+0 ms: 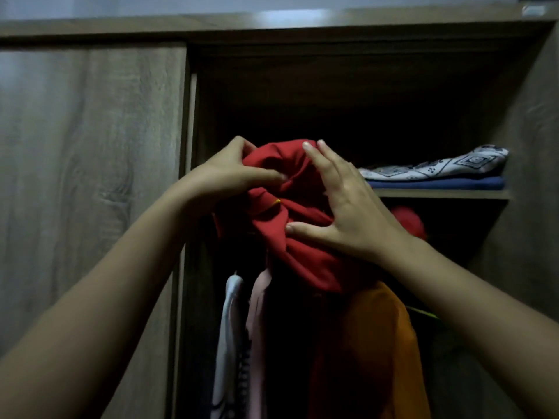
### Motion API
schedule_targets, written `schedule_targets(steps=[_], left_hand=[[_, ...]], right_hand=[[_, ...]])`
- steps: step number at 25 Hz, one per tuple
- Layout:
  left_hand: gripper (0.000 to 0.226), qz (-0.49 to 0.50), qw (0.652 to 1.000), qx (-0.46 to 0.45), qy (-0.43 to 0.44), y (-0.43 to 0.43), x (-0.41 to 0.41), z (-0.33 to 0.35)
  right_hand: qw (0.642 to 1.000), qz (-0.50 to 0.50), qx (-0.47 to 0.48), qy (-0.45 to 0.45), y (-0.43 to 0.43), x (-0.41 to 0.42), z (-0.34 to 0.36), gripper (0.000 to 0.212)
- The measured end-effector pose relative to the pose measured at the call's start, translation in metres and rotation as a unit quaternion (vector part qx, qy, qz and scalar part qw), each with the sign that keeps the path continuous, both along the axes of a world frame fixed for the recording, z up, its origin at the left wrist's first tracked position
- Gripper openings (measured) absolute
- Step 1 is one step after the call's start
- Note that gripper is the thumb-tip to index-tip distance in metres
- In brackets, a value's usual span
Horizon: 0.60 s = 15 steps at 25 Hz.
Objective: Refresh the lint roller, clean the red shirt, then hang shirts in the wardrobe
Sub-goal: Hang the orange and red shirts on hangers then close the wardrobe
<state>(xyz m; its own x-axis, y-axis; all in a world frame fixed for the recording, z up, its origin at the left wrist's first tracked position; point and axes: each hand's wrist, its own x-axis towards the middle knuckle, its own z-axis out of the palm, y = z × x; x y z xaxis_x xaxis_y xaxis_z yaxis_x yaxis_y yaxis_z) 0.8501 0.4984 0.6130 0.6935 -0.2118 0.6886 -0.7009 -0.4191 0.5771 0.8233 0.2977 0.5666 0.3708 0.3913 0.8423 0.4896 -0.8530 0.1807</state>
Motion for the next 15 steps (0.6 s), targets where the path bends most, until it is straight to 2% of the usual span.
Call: schedule_targets(steps=[2, 4, 6, 7, 8, 9, 10, 11, 15], left_hand=[[0.052, -0.018, 0.998, 0.000, 0.062, -0.003, -0.016, -0.026], [0.035, -0.054, 0.991, 0.017, 0.123, -0.006, -0.023, -0.056], [0.042, -0.104, 0.973, 0.010, 0.206, -0.008, -0.030, -0.090], [0.049, -0.162, 0.949, -0.024, 0.268, -0.007, -0.030, -0.105], [0.053, -0.235, 0.910, -0.067, 0.336, -0.007, -0.031, -0.123], [0.049, -0.300, 0.869, -0.115, 0.376, -0.008, -0.034, -0.140], [0.038, -0.345, 0.844, -0.153, 0.380, -0.008, -0.034, -0.157], [0.027, -0.358, 0.843, -0.172, 0.364, -0.009, -0.033, -0.172], [0.025, -0.246, 0.925, -0.131, 0.259, -0.004, -0.030, -0.205]], right_hand=[[0.999, 0.014, 0.036, 0.036, 0.009, -0.008, -0.021, 0.103], [0.993, -0.001, 0.069, 0.093, 0.012, -0.016, -0.048, 0.093], [0.977, -0.013, 0.095, 0.190, 0.009, -0.025, -0.080, 0.076], [0.966, -0.006, 0.109, 0.234, 0.005, -0.026, -0.094, 0.067], [0.953, 0.003, 0.130, 0.273, 0.001, -0.028, -0.110, 0.057], [0.938, 0.013, 0.164, 0.304, -0.005, -0.029, -0.124, 0.049], [0.923, 0.023, 0.205, 0.324, -0.011, -0.030, -0.136, 0.043], [0.911, 0.030, 0.240, 0.334, -0.017, -0.030, -0.145, 0.040], [0.885, 0.037, 0.266, 0.380, -0.036, -0.041, -0.166, 0.033]])
